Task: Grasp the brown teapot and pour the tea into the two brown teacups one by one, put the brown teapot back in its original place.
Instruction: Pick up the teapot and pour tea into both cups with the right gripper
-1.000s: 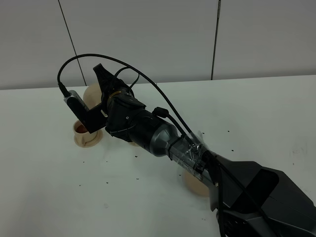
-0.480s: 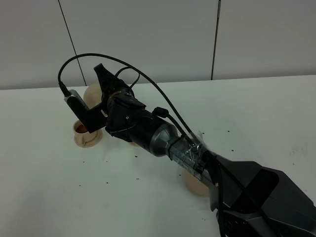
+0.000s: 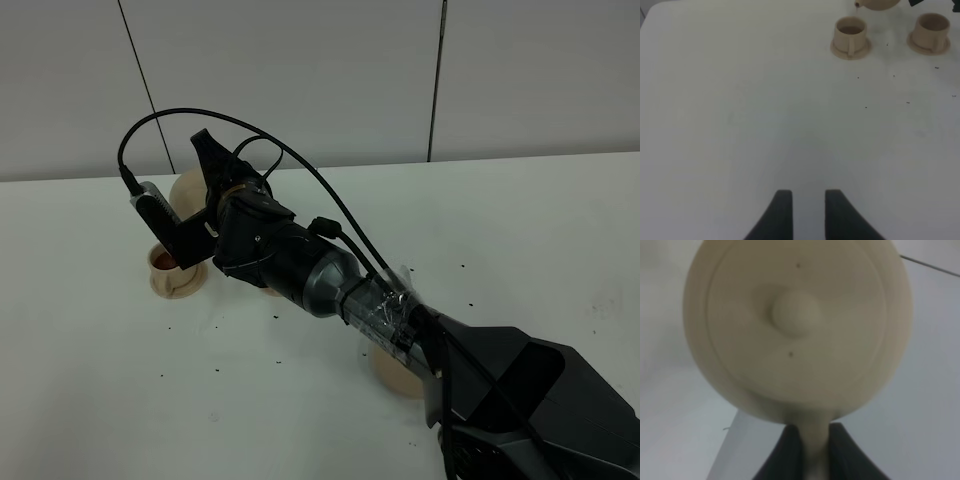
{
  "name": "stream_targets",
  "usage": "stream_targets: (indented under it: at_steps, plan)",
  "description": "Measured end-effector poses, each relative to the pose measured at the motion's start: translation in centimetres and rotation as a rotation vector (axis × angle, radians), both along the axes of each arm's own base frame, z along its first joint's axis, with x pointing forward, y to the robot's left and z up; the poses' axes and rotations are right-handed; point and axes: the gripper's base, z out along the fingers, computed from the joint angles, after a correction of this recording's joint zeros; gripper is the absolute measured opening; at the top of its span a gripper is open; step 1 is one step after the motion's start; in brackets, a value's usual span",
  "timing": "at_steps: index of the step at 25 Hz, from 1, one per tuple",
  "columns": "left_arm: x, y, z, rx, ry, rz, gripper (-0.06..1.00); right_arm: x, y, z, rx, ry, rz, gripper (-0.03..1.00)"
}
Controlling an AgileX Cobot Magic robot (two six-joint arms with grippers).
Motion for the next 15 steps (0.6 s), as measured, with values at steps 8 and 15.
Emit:
stream_targets:
  at_steps: [8, 15]
  plan:
    - [0.0, 0.0, 0.0, 0.0, 0.0, 0.0, 0.23, 0.0, 0.0, 0.0, 0.007, 0.002, -0.003, 0.1]
    - [0.0, 0.0, 0.0, 0.0, 0.0, 0.0, 0.23, -0.02, -0.02, -0.09, 0.021, 0.019, -0.009, 0.1]
